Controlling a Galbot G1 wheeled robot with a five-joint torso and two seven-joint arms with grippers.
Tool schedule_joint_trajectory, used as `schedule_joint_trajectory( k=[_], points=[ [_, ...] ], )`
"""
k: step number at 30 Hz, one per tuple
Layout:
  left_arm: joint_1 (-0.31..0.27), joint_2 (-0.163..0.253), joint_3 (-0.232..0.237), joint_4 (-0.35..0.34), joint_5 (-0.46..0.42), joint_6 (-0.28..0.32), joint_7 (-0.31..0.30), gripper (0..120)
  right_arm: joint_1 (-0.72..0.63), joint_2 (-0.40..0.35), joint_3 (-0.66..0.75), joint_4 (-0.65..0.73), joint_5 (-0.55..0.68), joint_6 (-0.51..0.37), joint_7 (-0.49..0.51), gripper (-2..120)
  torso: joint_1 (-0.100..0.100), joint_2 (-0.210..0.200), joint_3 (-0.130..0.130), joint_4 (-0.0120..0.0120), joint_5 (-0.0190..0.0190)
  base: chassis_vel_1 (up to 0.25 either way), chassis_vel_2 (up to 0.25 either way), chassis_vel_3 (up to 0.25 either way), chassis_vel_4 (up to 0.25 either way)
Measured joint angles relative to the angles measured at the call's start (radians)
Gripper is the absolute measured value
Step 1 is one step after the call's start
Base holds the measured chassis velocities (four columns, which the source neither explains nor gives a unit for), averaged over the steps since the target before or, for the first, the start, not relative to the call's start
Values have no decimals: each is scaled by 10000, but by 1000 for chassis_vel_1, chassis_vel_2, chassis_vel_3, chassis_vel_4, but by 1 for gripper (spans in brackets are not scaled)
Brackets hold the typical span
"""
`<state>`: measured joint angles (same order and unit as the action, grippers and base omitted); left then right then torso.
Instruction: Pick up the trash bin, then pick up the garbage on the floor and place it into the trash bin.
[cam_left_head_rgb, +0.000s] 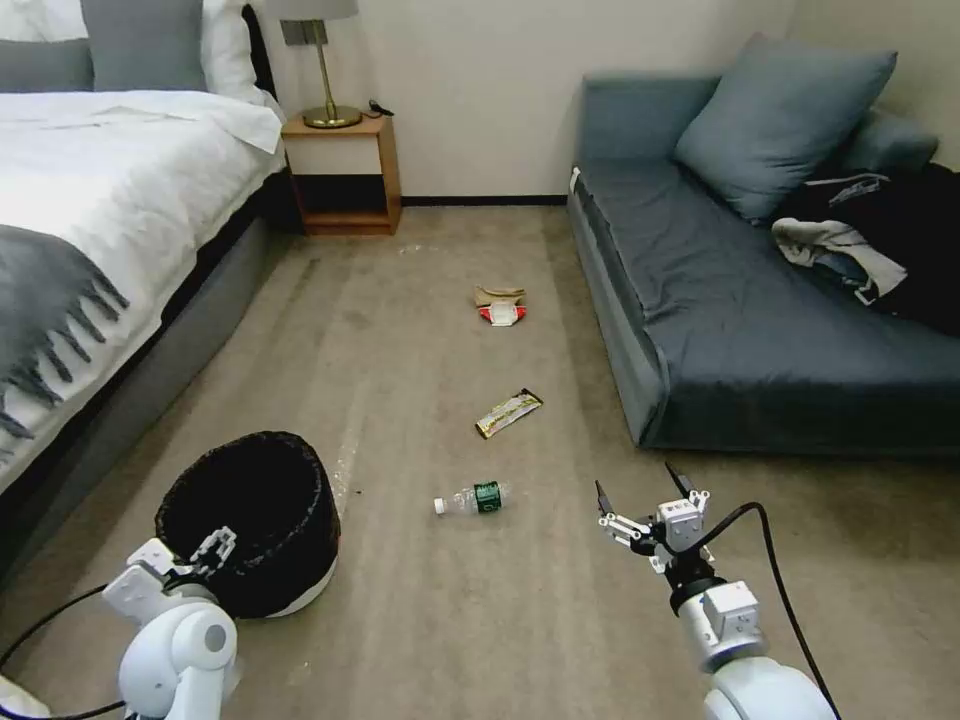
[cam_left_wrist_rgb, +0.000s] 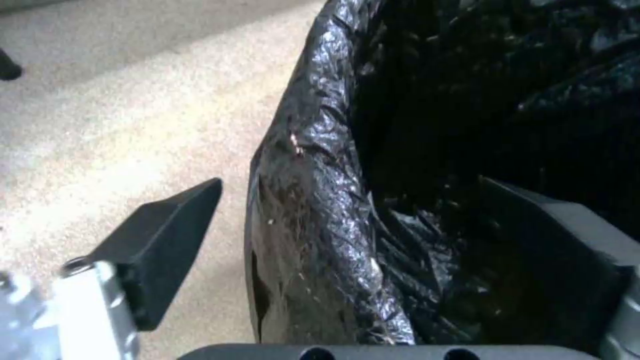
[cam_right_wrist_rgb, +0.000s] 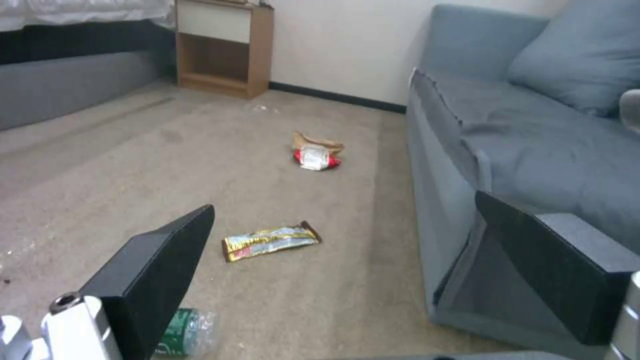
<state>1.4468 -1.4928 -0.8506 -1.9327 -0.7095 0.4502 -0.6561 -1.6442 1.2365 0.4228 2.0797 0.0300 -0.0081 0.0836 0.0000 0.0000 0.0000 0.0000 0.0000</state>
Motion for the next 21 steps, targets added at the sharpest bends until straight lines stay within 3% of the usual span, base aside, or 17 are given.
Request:
schedule_joint_trajectory(
  k=[5, 6, 12, 14, 21],
  points=[
    [3, 1, 1, 37, 81, -19, 64, 84, 0, 14, -17, -36, -29, 65, 0, 100, 0, 0, 0, 0, 0, 0, 0, 0, 0],
    [7, 21, 0, 80, 134, -40, 142, 73, -3, 46, -56, -105, -134, 193, 1, 100, 0, 0, 0, 0, 0, 0, 0, 0, 0],
    [6, 37, 30, 165, 315, -81, 280, 56, -34, 141, -105, -217, -421, 495, 0, 100, 0, 0, 0, 1, 1, 0, 0, 0, 0],
    [-15, 59, 59, 243, 407, -109, 336, 45, -85, 186, -138, -219, -510, 578, 0, 100, 0, 0, -1, 0, 5, 0, 0, 0, 0],
    [45, 85, 69, 247, 502, -148, 384, 22, -196, 279, -139, -225, -656, 789, 4, 100, 0, 0, -1, 1, 0, 0, 0, 0, 0]
  ],
)
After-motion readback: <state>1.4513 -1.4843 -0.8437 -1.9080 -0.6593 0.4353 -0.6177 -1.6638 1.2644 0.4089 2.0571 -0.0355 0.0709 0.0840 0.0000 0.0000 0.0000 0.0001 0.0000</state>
